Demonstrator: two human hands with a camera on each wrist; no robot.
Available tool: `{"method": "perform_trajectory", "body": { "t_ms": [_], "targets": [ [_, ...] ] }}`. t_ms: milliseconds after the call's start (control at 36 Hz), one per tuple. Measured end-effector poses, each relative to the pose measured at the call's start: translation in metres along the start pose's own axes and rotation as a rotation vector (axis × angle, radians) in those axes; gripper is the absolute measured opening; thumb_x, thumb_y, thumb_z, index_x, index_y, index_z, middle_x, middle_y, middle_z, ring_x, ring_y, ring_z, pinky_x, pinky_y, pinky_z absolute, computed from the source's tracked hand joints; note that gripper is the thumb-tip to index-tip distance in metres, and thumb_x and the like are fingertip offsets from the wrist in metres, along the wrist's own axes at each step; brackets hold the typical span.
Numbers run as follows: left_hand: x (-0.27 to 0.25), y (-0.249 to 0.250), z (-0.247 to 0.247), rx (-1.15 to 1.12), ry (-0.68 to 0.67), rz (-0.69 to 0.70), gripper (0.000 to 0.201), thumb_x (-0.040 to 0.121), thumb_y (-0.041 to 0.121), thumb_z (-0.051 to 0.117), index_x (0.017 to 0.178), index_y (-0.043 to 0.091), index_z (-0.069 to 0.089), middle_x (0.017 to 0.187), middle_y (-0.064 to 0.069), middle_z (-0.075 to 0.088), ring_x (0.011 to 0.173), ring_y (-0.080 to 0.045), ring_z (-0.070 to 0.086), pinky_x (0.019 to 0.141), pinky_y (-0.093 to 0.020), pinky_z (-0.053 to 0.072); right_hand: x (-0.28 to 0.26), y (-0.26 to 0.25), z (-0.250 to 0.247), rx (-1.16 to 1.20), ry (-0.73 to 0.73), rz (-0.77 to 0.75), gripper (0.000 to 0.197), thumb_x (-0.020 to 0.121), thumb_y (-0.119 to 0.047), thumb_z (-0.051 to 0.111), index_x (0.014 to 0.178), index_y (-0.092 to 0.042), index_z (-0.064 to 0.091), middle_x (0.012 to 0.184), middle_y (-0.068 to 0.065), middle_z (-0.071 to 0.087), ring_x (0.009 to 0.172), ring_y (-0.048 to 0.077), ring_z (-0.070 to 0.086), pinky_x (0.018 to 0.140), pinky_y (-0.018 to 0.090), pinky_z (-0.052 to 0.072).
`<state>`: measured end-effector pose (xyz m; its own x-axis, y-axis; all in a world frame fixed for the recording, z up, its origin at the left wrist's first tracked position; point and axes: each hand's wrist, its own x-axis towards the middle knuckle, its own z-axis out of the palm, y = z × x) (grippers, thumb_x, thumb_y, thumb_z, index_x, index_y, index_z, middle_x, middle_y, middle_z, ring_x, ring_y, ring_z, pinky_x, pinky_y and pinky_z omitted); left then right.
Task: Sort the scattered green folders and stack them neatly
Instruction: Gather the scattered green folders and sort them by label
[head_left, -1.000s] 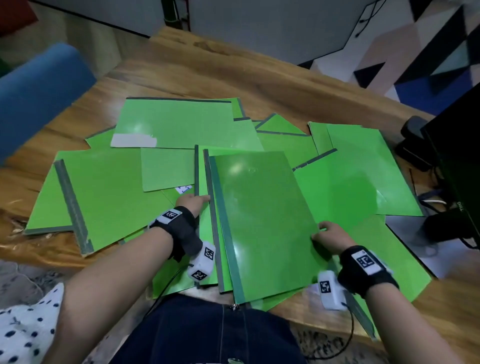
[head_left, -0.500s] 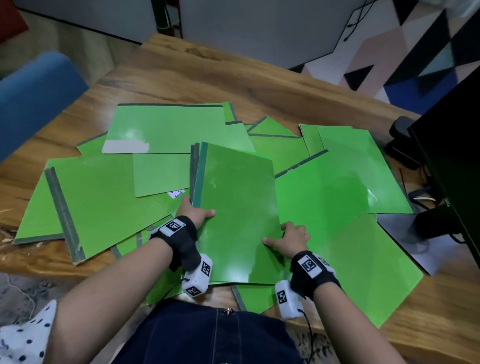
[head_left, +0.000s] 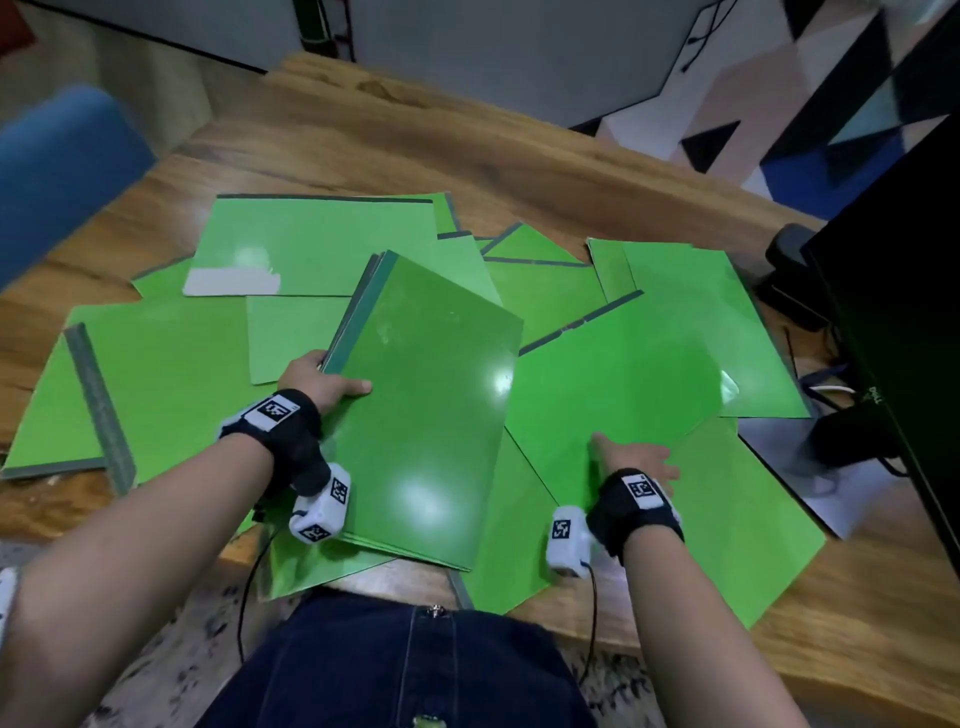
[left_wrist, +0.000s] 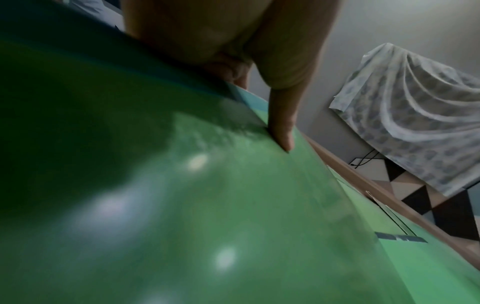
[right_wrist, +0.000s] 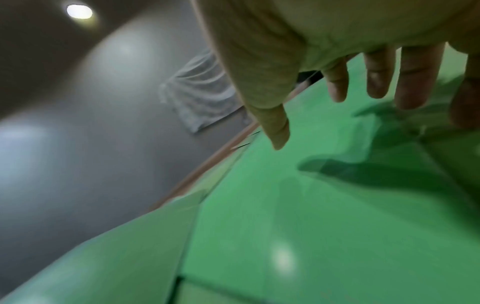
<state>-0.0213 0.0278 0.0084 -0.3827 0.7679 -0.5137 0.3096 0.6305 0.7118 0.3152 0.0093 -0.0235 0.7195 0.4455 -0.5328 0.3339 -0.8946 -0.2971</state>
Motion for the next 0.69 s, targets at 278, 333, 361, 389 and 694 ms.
{"method": "perform_trajectory", "body": {
  "t_ms": [278, 333, 361, 389, 694],
  "targets": [
    [-0.005, 0.000, 0.002, -0.039, 0.043, 0.015, 0.084, 0.071, 0.016, 0.081, 0.143, 0.009, 0.038, 0.136, -0.014, 0.051, 0.116, -0.032, 0.055, 0.101, -0.040, 0.044, 0.018, -0.003, 0.013, -0.043, -0.046, 0.125, 0.115, 0.064, -0.050, 0.081, 0.144, 0.000, 0.015, 0.144, 0.025, 0.033, 0.127, 0.041, 0.042, 0.101, 0.052, 0.039],
    [-0.004, 0.002, 0.001, -0.059, 0.056, 0.039, 0.085, 0.070, 0.016, 0.082, 0.142, 0.009, 0.039, 0.137, -0.014, 0.051, 0.116, -0.032, 0.055, 0.102, -0.042, 0.043, 0.022, 0.001, 0.009, 0.024, -0.070, 0.136, 0.112, 0.065, -0.044, 0.083, 0.143, 0.001, 0.016, 0.141, 0.024, 0.040, 0.122, 0.039, 0.049, 0.099, 0.048, 0.043],
    [-0.004, 0.004, 0.001, -0.066, 0.061, 0.051, 0.085, 0.069, 0.016, 0.082, 0.142, 0.010, 0.040, 0.136, -0.014, 0.052, 0.115, -0.032, 0.055, 0.101, -0.043, 0.044, 0.024, 0.002, 0.007, 0.061, -0.087, 0.130, 0.105, 0.069, -0.039, 0.082, 0.142, 0.001, 0.018, 0.139, 0.023, 0.044, 0.119, 0.037, 0.052, 0.096, 0.045, 0.044],
    [-0.004, 0.006, 0.000, -0.070, 0.067, 0.065, 0.083, 0.069, 0.016, 0.082, 0.141, 0.011, 0.041, 0.134, -0.013, 0.053, 0.112, -0.032, 0.056, 0.100, -0.042, 0.045, 0.023, 0.003, 0.004, 0.101, -0.109, 0.115, 0.097, 0.072, -0.034, 0.081, 0.140, 0.002, 0.024, 0.133, 0.021, 0.050, 0.114, 0.035, 0.055, 0.091, 0.042, 0.046],
    [0.002, 0.012, -0.005, -0.126, 0.133, 0.099, 0.075, 0.072, 0.018, 0.080, 0.138, 0.011, 0.044, 0.130, -0.010, 0.055, 0.098, -0.027, 0.057, 0.091, -0.038, 0.049, -0.008, -0.016, -0.071, 0.347, 0.224, -0.267, 0.054, 0.095, -0.002, 0.049, 0.146, -0.004, 0.031, 0.150, 0.015, 0.035, 0.132, 0.033, 0.042, 0.101, 0.039, 0.040]
  ]
}}
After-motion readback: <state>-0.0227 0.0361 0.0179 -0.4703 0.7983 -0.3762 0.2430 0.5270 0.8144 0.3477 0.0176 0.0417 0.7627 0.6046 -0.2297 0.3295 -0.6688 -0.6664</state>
